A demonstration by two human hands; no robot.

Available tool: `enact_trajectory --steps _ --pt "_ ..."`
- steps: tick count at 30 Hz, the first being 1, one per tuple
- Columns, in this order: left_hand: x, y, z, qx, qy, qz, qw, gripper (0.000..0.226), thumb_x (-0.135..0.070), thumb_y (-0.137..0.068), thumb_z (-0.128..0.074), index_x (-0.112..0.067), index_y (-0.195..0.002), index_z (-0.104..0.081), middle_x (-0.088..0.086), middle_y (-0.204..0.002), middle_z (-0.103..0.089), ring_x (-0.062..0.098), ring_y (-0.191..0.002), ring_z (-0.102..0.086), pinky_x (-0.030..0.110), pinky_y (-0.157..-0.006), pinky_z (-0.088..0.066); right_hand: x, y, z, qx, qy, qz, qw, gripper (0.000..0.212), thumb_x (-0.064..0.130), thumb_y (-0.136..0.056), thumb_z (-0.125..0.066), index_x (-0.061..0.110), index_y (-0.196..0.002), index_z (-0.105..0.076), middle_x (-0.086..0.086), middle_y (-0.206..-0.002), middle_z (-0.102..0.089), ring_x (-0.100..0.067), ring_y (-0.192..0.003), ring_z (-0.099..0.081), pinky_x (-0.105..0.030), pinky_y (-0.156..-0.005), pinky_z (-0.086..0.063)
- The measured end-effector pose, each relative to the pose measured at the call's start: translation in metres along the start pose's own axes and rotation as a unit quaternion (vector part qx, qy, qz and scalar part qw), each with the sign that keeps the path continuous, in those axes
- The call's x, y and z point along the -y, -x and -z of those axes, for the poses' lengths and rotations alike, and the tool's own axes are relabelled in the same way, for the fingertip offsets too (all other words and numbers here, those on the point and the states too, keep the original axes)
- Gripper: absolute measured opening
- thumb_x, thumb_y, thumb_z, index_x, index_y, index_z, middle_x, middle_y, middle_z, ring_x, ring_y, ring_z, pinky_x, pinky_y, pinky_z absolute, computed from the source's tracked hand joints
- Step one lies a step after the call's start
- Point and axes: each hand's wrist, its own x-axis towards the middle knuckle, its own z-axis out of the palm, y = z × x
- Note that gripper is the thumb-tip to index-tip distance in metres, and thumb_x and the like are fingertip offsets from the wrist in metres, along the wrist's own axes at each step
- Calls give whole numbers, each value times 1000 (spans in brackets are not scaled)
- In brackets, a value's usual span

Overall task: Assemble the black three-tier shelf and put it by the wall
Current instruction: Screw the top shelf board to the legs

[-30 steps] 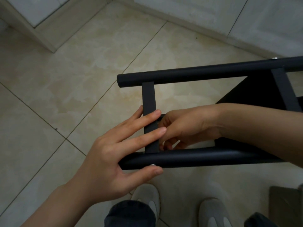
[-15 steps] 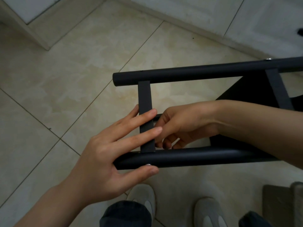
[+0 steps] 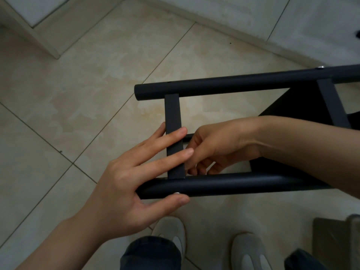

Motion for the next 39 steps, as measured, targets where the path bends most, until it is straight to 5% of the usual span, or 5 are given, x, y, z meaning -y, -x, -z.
enact_trajectory --steps 10,15,20,34,39 --pt "-1 0 -2 -5 5 2 1000 54 -40 -87 -69 -15 -133 -58 5 -153 -46 26 -146 -40 41 -116 -40 1 2 0 1 17 17 1000 29 16 -93 -63 21 -65 -73 3 -70 -66 -8 -66 -58 -24 -70 -48" --pt "-1 2 -2 -6 4 2 1000 53 -42 -88 -68 -18 -134 -58 3 -154 -46 25 -147 -40 36 -117 -38 -1 -2 -5 -9 10 21 1000 12 15 -94 -61 11 -87 -69 0 -77 -65 -11 -70 -56 -26 -72 -47" --pt "-1 0 -2 -7 10 2 1000 54 -39 -86 -69 -16 -133 -58 5 -154 -46 27 -147 -39 39 -116 -39 0 1 -1 -9 15 11 1000 27 17 -93 -64 20 -67 -72 4 -69 -64 -7 -64 -57 -23 -67 -47" --pt "-1 0 -2 -7 4 -1 1000 53 -40 -87 -68 -17 -133 -59 4 -153 -46 27 -147 -39 36 -117 -38 1 -2 -6 -28 47 33 998 19 16 -96 -58 1 -104 -68 -9 -91 -64 -18 -80 -55 -31 -78 -47" --pt "-2 0 -3 -9 2 2 1000 53 -41 -87 -68 -16 -133 -59 4 -153 -47 26 -146 -40 36 -116 -38 2 3 0 -4 33 28 999 14 15 -94 -61 10 -85 -70 0 -75 -65 -10 -69 -57 -25 -71 -47"
